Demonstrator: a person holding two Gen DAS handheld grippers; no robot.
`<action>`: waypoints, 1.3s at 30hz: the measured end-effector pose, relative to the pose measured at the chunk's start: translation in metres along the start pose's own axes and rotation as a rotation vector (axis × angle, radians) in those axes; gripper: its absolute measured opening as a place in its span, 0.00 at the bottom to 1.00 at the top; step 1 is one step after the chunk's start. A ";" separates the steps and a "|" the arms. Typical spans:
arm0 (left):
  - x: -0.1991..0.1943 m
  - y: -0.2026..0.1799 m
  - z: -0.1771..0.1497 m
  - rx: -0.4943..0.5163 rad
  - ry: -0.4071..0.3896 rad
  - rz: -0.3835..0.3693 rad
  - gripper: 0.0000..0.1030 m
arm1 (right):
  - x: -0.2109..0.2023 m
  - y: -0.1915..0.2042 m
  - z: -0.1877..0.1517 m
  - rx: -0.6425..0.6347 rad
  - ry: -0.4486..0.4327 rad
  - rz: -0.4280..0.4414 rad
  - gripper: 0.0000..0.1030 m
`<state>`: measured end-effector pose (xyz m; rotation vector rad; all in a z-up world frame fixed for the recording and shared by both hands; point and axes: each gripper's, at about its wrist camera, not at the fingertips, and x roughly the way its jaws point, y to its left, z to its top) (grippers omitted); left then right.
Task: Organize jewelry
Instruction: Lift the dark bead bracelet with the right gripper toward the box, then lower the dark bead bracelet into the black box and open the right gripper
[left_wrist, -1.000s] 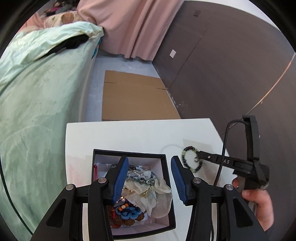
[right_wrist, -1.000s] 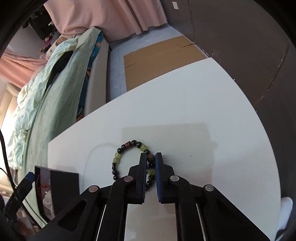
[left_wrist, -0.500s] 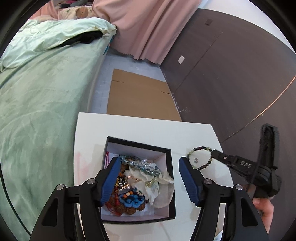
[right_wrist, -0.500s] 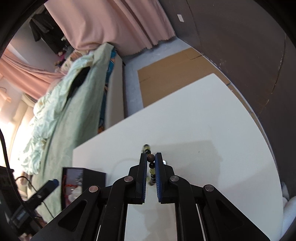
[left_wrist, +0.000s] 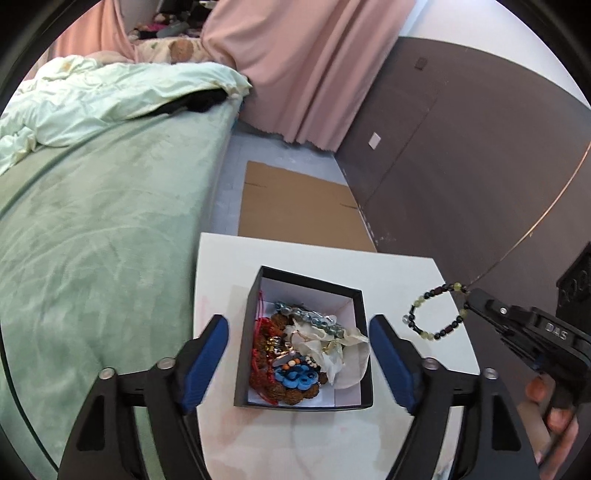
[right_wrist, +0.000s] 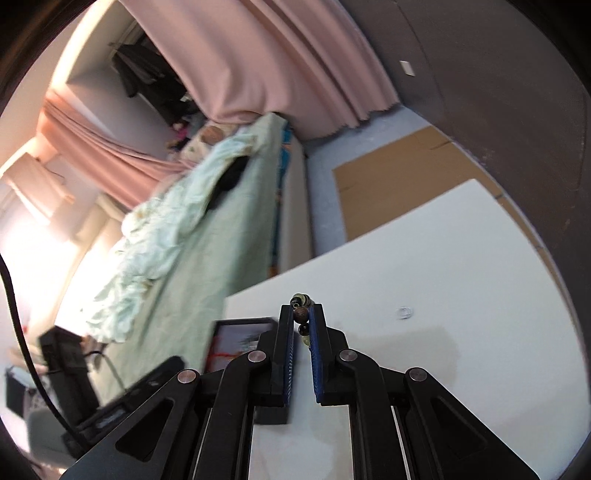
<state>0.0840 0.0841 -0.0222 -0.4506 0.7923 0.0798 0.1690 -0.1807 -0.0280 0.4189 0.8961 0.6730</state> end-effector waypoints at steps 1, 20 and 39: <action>-0.003 0.001 0.000 -0.005 -0.004 -0.006 0.83 | -0.001 0.006 -0.002 -0.004 -0.007 0.021 0.10; -0.028 0.039 0.011 -0.123 -0.095 0.009 1.00 | 0.053 0.065 -0.029 -0.058 0.114 0.162 0.11; -0.033 0.002 0.000 -0.032 -0.133 -0.085 0.99 | -0.013 0.001 -0.014 0.007 -0.019 -0.056 0.60</action>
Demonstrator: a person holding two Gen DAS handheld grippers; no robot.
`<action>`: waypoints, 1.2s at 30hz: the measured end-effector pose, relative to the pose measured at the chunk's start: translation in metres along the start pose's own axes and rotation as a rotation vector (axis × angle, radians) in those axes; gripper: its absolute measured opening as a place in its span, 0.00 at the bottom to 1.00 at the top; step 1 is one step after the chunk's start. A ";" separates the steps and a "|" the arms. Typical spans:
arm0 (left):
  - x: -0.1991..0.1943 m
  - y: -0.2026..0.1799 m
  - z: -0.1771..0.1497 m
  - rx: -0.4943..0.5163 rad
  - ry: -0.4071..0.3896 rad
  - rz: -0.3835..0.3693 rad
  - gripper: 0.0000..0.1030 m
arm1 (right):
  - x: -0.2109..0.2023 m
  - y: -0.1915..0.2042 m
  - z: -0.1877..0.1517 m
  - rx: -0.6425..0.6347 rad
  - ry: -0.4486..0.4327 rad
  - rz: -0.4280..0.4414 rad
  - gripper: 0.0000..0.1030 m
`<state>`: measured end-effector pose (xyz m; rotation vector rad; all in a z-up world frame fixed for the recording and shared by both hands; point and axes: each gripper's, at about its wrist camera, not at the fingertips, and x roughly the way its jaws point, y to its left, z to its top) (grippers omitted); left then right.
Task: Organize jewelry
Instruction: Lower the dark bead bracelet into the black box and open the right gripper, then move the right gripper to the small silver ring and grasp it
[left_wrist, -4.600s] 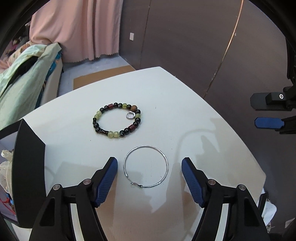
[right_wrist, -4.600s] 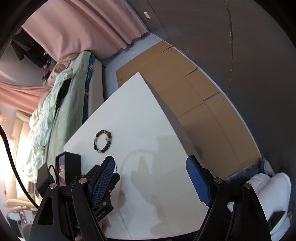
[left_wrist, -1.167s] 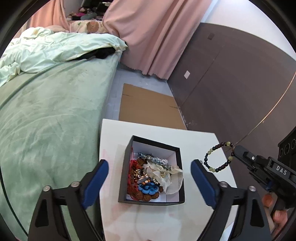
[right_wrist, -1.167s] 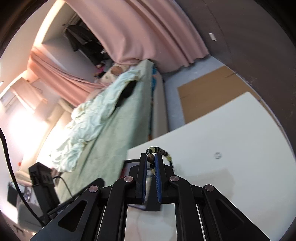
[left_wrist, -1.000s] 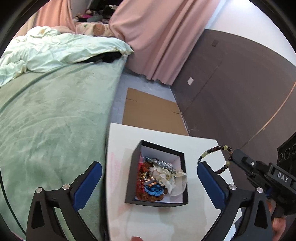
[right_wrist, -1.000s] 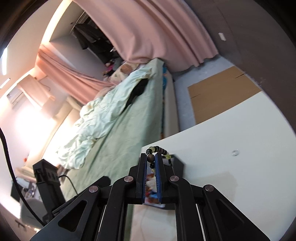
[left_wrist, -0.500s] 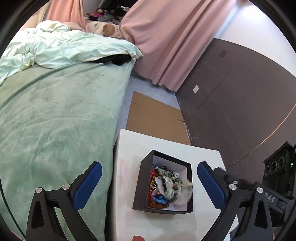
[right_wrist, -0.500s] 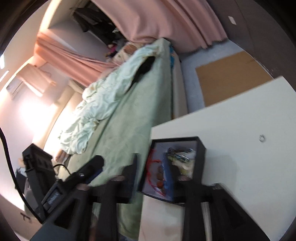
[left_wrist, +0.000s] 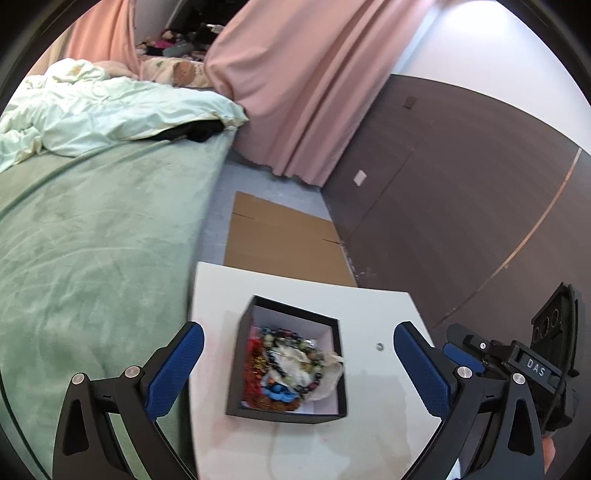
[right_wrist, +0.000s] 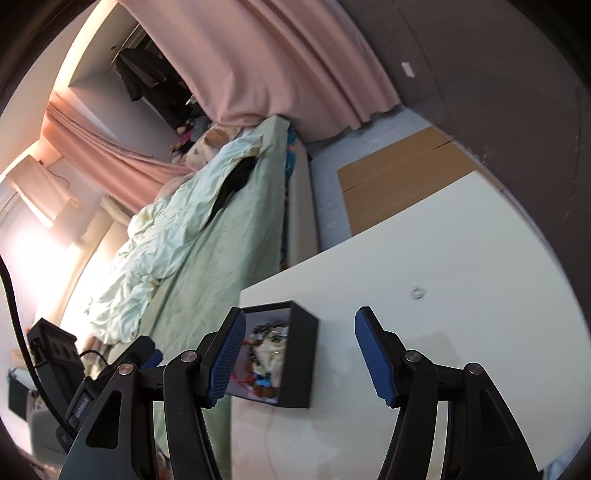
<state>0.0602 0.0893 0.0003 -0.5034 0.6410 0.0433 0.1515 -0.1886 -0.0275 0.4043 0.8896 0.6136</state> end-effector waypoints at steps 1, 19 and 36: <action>0.000 -0.003 -0.001 0.008 -0.004 0.002 0.98 | -0.002 -0.003 0.001 -0.002 -0.005 -0.008 0.60; 0.015 -0.034 -0.019 0.082 0.025 0.035 0.97 | -0.022 -0.042 0.010 0.018 -0.040 -0.226 0.60; 0.034 -0.038 -0.021 0.112 0.049 0.054 0.97 | -0.015 -0.075 0.017 0.128 0.032 -0.226 0.88</action>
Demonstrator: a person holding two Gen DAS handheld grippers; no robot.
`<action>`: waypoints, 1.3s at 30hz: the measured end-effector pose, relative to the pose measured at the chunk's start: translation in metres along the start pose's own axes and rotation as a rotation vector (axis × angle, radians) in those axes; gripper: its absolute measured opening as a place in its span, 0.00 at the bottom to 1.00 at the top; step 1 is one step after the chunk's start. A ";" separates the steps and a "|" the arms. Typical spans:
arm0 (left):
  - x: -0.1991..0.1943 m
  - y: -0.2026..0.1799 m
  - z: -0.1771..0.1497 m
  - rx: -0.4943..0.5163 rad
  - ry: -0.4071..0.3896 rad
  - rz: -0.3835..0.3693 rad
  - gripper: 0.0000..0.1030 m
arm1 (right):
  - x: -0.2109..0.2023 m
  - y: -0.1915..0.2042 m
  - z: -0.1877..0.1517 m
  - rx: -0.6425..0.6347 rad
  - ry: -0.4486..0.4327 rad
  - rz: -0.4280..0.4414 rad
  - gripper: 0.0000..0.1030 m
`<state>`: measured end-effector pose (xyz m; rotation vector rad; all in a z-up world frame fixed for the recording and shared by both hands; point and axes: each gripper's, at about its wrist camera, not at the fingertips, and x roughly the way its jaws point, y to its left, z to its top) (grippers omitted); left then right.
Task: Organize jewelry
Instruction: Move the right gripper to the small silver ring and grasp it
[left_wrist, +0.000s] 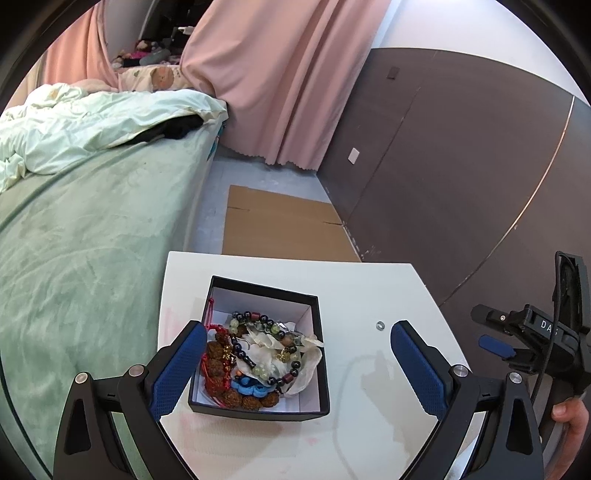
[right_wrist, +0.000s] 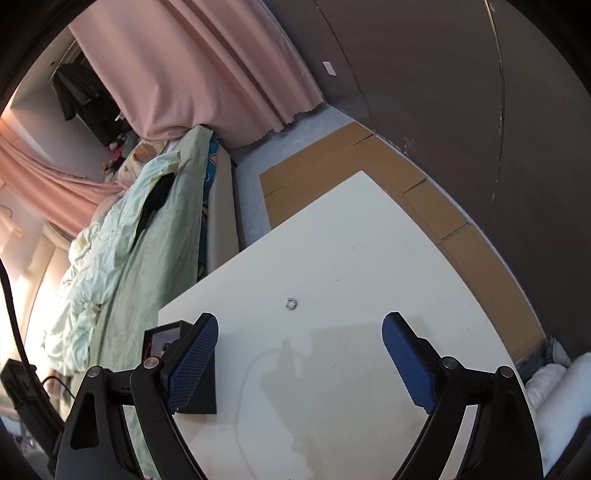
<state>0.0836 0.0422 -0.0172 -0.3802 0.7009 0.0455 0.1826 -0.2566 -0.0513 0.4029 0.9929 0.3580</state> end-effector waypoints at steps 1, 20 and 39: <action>0.001 0.001 0.001 -0.001 0.001 0.003 0.97 | 0.002 0.000 0.001 -0.001 0.007 0.001 0.88; 0.034 0.015 0.021 -0.002 0.093 0.006 0.82 | 0.077 0.003 0.008 -0.101 0.227 -0.045 0.44; 0.058 0.037 0.039 -0.039 0.116 -0.005 0.78 | 0.132 0.046 0.012 -0.264 0.265 -0.202 0.17</action>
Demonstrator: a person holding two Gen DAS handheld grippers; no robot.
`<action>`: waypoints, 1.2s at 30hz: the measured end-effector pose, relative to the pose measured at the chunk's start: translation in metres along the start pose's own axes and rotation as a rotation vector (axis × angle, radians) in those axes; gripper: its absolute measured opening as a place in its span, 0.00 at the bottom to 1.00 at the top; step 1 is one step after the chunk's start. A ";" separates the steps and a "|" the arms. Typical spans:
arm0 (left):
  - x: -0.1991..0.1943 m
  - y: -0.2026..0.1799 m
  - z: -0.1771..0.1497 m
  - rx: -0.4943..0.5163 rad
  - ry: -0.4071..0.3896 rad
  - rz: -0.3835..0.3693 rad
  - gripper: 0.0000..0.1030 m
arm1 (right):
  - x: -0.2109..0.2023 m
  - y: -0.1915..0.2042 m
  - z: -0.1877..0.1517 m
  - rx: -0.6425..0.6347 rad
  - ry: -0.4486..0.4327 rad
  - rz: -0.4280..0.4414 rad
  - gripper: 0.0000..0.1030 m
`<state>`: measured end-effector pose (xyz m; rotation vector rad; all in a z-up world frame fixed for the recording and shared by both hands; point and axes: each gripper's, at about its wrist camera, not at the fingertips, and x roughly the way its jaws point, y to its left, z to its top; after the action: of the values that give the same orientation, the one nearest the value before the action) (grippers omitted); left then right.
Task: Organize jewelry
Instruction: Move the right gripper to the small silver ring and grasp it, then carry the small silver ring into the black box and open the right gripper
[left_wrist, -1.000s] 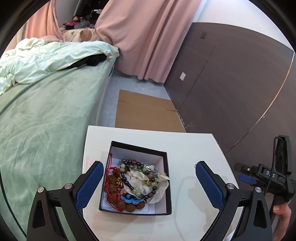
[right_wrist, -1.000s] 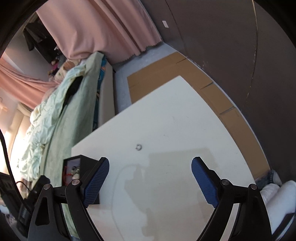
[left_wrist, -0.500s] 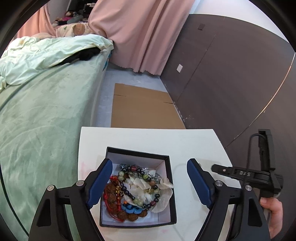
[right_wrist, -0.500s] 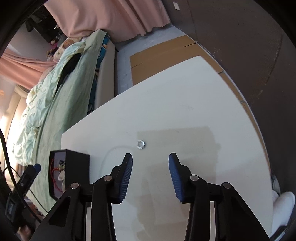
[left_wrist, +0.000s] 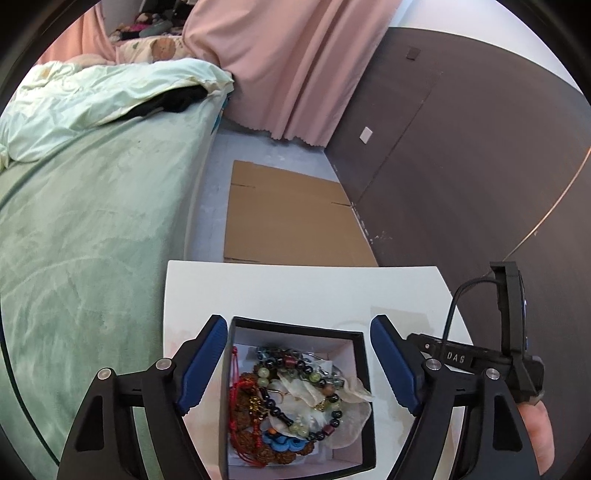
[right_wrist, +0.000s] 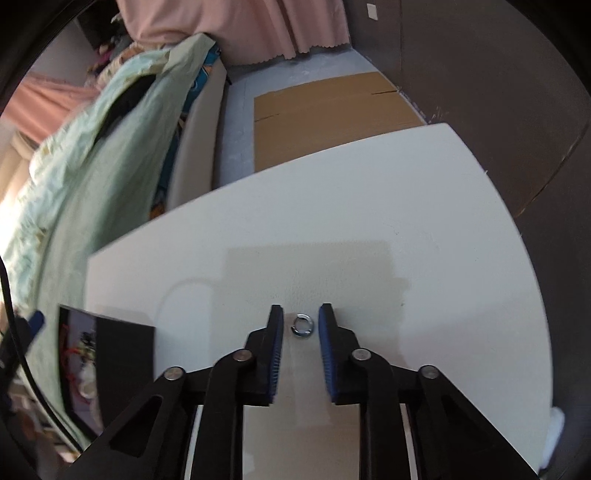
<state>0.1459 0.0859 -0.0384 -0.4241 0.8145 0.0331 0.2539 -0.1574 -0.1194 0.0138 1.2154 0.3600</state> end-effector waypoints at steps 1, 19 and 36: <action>0.000 0.001 0.000 -0.002 0.001 0.000 0.78 | 0.000 0.002 -0.001 -0.014 -0.002 -0.015 0.17; -0.024 0.013 -0.003 -0.041 -0.038 0.022 0.78 | -0.047 0.017 -0.015 -0.044 -0.121 0.139 0.14; -0.071 0.040 -0.011 -0.187 -0.161 0.021 1.00 | -0.078 0.074 -0.049 -0.069 -0.179 0.533 0.14</action>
<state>0.0814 0.1277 -0.0083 -0.5816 0.6590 0.1621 0.1665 -0.1183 -0.0506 0.3090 1.0080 0.8468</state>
